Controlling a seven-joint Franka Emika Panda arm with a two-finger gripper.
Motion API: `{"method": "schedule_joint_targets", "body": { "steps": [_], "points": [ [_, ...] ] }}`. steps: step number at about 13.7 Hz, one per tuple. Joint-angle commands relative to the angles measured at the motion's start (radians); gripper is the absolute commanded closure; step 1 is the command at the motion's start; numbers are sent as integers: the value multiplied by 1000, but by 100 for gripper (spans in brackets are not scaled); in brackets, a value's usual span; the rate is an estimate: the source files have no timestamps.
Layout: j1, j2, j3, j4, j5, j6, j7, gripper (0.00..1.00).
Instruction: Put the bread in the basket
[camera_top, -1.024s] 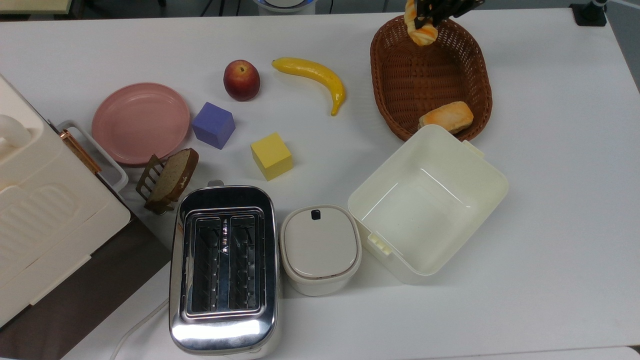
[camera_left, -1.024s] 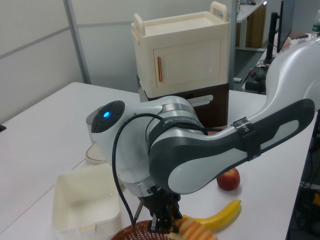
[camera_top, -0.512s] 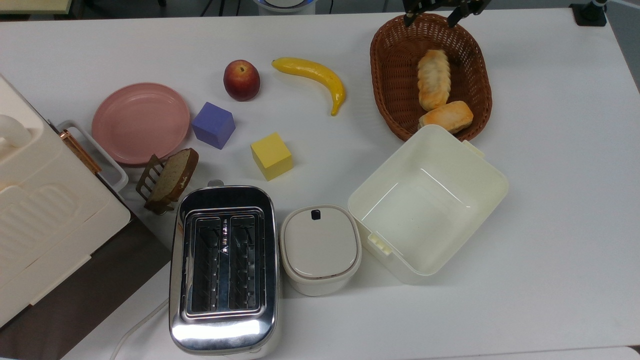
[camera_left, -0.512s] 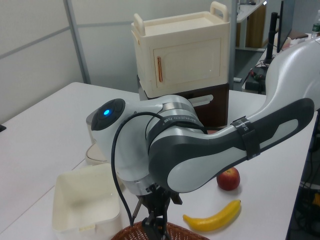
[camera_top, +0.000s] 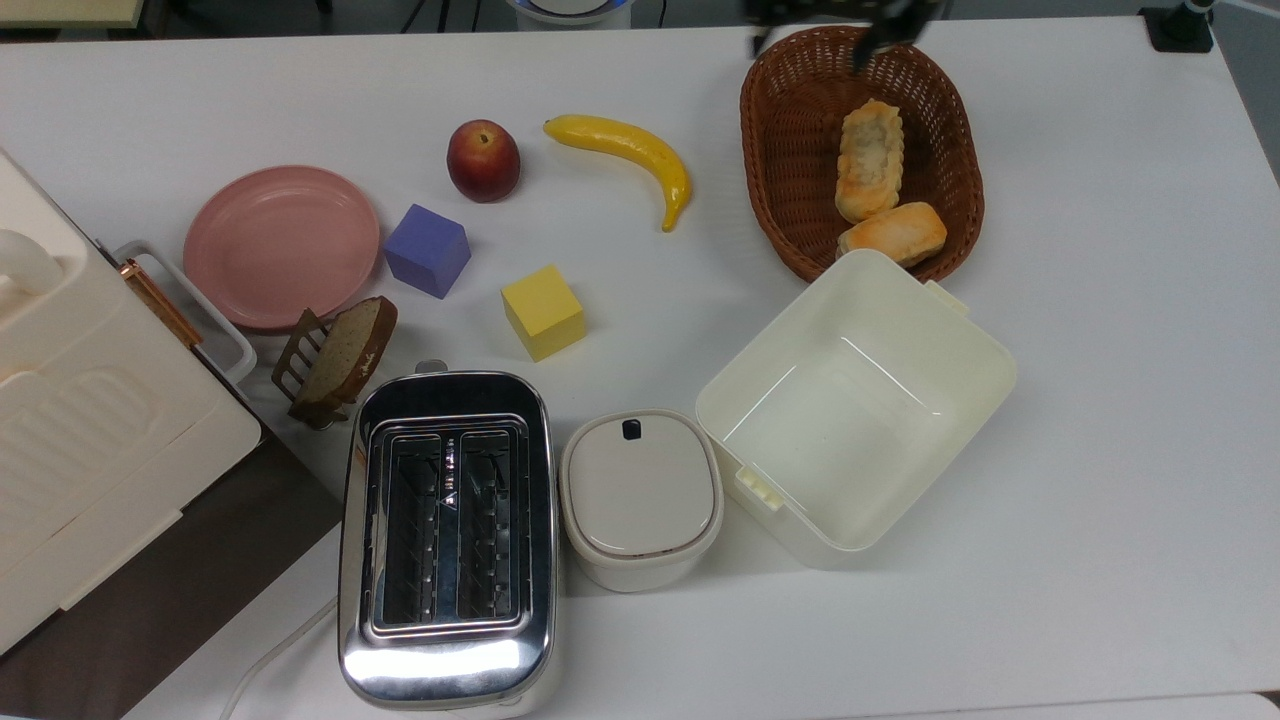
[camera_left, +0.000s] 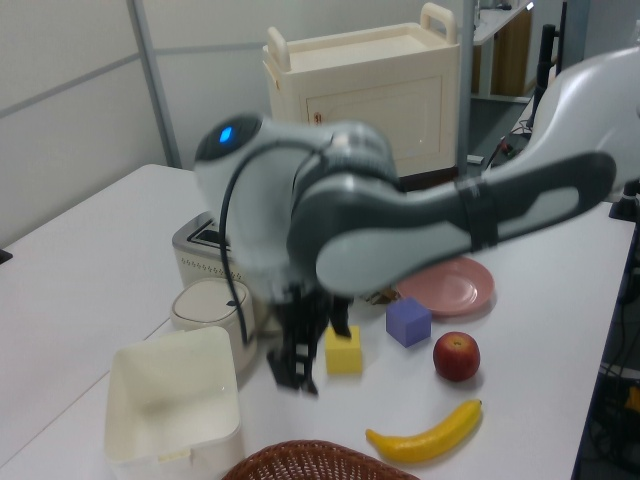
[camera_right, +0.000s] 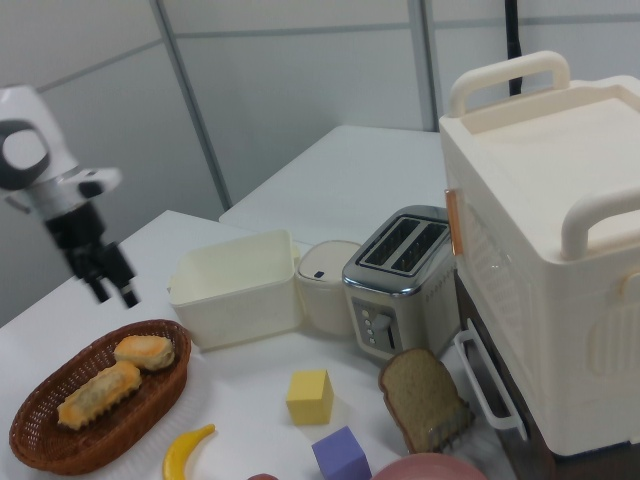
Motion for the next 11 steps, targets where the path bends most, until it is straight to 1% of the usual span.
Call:
{"method": "schedule_joint_targets", "body": {
  "steps": [1,3,5,6,7,8,11],
  "points": [
    [-57,-73,-139,7,2,8,-95,0],
    [-111,-79,-210,18,1,8,-129,0],
    [-137,-88,-297,24,16,10,-211,0],
    [-155,-87,-331,39,32,8,-257,0],
    [-180,-85,-344,42,61,8,-293,0],
    [-203,-85,-345,42,81,8,-322,0],
    [-217,-85,-338,42,88,2,-333,0]
  ]
}}
